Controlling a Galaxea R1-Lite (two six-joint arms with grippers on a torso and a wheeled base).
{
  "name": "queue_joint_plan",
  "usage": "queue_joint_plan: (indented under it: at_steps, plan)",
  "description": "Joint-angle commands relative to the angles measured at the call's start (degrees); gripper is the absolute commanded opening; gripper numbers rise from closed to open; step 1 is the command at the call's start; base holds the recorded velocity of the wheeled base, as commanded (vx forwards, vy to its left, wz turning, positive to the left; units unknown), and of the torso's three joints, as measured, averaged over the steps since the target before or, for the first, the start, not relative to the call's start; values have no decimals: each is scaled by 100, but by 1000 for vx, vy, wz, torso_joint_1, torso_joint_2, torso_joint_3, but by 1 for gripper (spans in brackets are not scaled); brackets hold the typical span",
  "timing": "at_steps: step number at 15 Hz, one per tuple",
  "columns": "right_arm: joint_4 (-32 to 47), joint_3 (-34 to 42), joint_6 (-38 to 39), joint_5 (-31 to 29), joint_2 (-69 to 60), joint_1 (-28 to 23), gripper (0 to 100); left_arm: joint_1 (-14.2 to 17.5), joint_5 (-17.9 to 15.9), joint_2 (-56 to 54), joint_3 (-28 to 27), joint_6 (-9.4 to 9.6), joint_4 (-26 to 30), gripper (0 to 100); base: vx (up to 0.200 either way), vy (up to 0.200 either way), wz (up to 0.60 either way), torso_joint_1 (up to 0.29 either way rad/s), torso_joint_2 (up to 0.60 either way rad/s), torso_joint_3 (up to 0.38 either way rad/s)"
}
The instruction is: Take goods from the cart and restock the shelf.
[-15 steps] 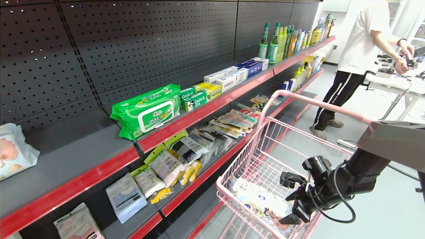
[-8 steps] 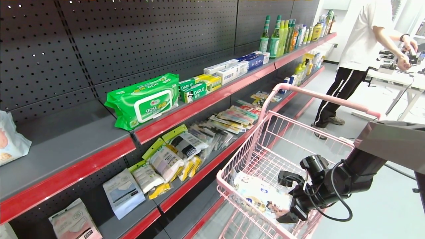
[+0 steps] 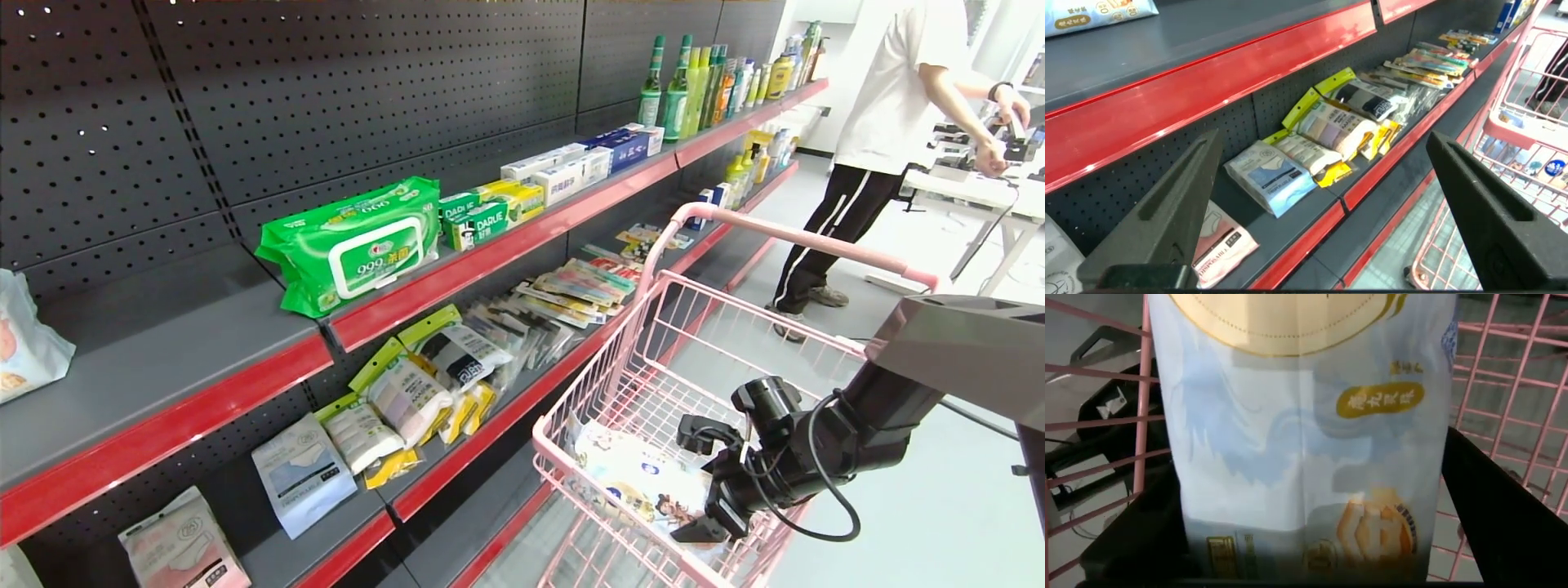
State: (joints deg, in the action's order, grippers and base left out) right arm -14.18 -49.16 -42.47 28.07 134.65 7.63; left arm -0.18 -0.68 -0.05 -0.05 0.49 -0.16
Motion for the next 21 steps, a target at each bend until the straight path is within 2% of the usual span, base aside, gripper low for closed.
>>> queue_joint_plan:
  at_steps: [1,4,5,10,13,16,17,19,21]
  plan:
    - [-15,-23,-24,-21,18,45,100,1,-2,5,-4,-5,-2,100,0,0,0,0,0,0]
    - [-85,-14,-68,-109,62,45,100,1,-2,5,-4,4,-2,100,0,0,0,0,0,0]
    - [-103,3,-68,-100,71,45,0,1,-2,5,-4,4,-2,100,0,0,0,0,0,0]
    - [-103,12,46,-92,-35,54,0,1,-2,5,-4,-5,-2,100,0,0,0,0,0,0]
    - [-94,276,609,-180,-1336,-69,0,1,-2,5,-4,-22,-2,100,0,0,0,0,0,0]
    - [-76,610,1892,-821,-2830,-51,0,1,-2,5,-4,-22,7,100,0,0,0,0,0,0]
    - [-76,671,1971,-909,-2979,-42,0,1,-2,5,-4,-22,7,100,0,0,0,0,0,0]
    - [-76,1216,2665,-1568,-4438,169,0,1,-11,5,-4,-22,7,100,0,0,0,0,0,0]
    - [-59,1612,3219,-2553,-5475,538,0,1,-20,5,-4,-14,7,100,0,0,0,0,0,0]
